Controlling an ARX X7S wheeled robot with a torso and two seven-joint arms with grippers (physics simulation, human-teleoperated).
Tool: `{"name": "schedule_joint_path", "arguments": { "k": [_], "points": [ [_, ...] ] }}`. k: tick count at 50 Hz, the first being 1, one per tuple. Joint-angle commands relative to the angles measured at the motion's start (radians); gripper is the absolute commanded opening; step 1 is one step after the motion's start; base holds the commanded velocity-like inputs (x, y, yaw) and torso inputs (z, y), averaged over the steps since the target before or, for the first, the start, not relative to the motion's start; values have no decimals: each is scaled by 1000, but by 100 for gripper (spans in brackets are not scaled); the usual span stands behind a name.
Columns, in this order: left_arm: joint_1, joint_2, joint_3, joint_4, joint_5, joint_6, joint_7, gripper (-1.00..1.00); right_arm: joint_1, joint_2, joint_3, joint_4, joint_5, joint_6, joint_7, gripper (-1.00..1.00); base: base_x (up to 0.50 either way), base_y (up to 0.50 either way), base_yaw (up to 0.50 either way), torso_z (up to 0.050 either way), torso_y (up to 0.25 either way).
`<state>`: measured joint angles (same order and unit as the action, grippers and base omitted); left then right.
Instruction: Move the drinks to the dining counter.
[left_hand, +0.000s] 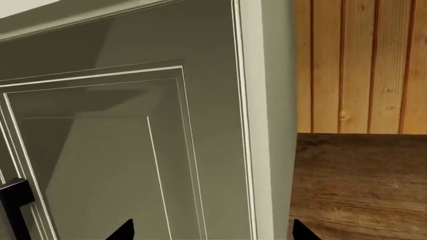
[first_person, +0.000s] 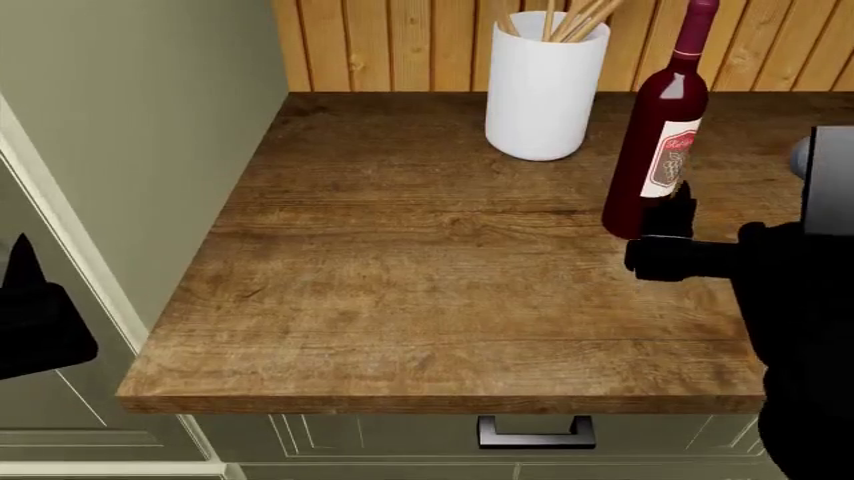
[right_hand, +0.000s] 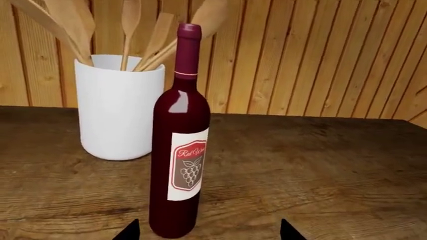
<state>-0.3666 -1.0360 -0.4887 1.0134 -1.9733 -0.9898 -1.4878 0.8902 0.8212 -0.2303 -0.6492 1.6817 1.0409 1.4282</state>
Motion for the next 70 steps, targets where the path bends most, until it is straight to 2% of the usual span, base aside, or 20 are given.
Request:
{"name": "schedule_joint_path", "arguments": {
  "k": [1,34,42,52,70],
  "points": [
    [2,-4,-3,0,-4,4,-1,100,68,-33,-36,73,-36,20,-68,100,0,0,0,0,0],
    [21,3,-31,5,-7,-3,4,100,269,-147,-192,378,-333,43,-358,100,0,0,0,0,0],
    [36,16,-43,3,4,-15,11,100,271,-155,-213,448,-393,12,-416,100,0,0,0,0,0],
    [12,15,0,-1,15,-11,6,100,315,-200,-270,519,-454,0,-497,100,0,0,0,0,0],
    [-5,13,28,-6,24,-6,7,100,345,-216,-306,672,-541,-46,-576,100,0,0,0,0,0]
  ]
}}
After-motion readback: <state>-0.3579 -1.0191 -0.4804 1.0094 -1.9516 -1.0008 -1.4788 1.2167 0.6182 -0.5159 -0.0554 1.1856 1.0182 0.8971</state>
